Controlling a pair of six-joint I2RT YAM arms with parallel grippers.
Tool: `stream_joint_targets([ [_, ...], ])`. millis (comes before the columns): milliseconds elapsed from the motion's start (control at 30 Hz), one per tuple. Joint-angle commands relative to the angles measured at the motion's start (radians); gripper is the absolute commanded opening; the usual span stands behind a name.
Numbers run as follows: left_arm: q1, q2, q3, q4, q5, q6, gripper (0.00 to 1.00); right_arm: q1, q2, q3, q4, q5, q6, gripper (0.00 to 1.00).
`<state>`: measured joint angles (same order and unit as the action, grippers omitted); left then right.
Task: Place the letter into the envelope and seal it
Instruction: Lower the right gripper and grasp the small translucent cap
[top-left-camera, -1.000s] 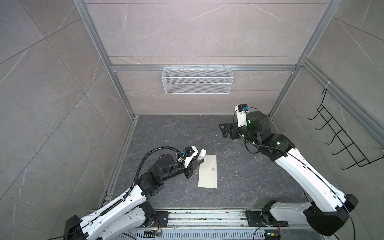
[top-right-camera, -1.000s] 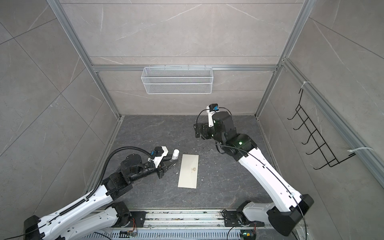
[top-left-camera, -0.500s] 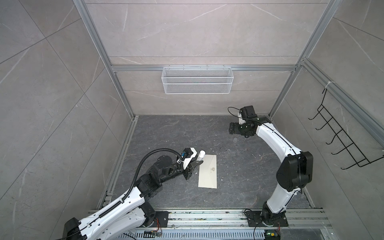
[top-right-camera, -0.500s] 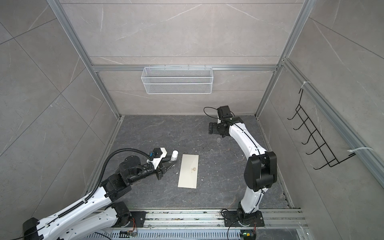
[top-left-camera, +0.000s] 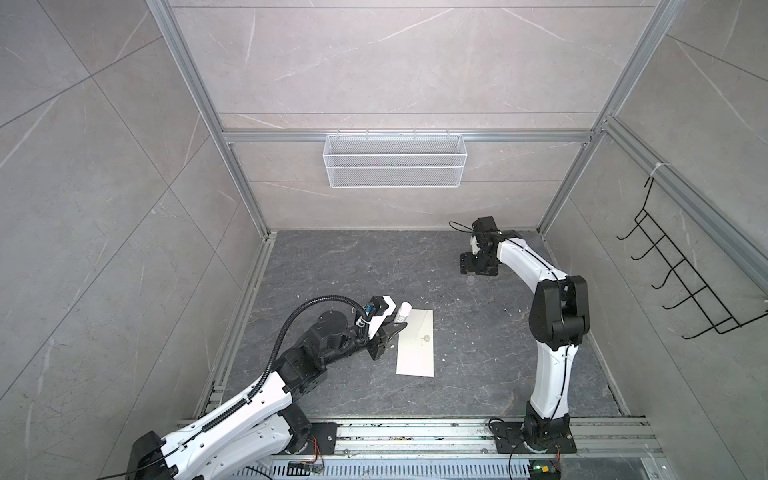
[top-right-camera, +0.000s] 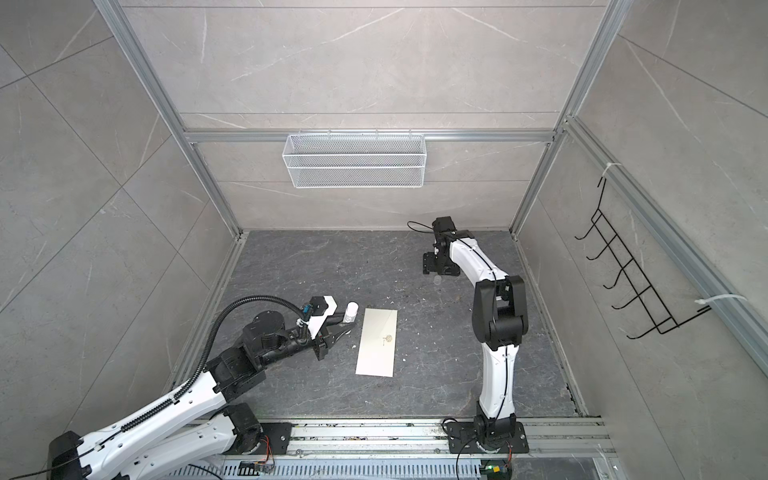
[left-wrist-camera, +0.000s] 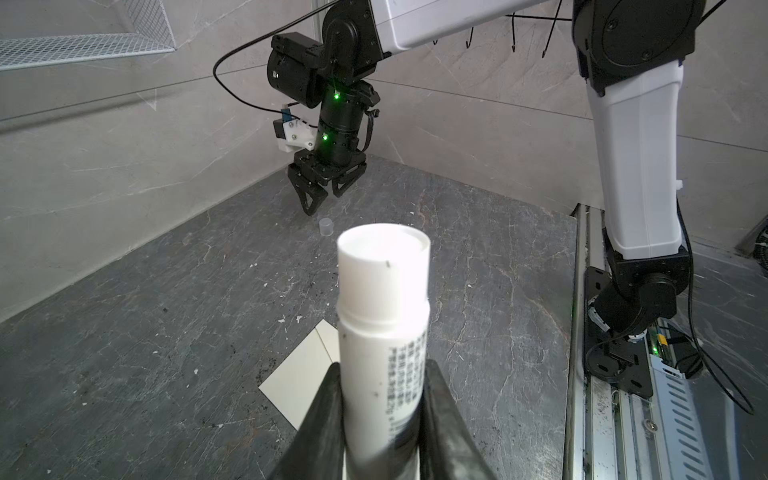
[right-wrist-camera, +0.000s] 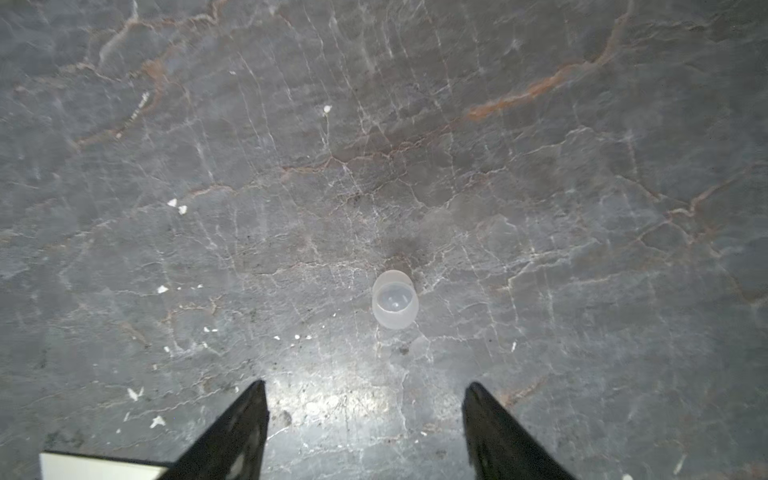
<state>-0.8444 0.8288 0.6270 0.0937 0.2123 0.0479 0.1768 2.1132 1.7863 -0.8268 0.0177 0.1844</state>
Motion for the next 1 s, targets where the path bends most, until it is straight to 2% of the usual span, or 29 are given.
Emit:
stream_joint_targets([
  [0,-0.002,0.003,0.010,0.053,0.008,-0.014,0.00,-0.012,0.044,0.039,-0.034,0.013,-0.016,0.71],
  [967,-0.001,0.018,0.015,0.048,0.001,-0.006,0.00,-0.028,0.159,0.085,-0.026,0.007,-0.017,0.37],
])
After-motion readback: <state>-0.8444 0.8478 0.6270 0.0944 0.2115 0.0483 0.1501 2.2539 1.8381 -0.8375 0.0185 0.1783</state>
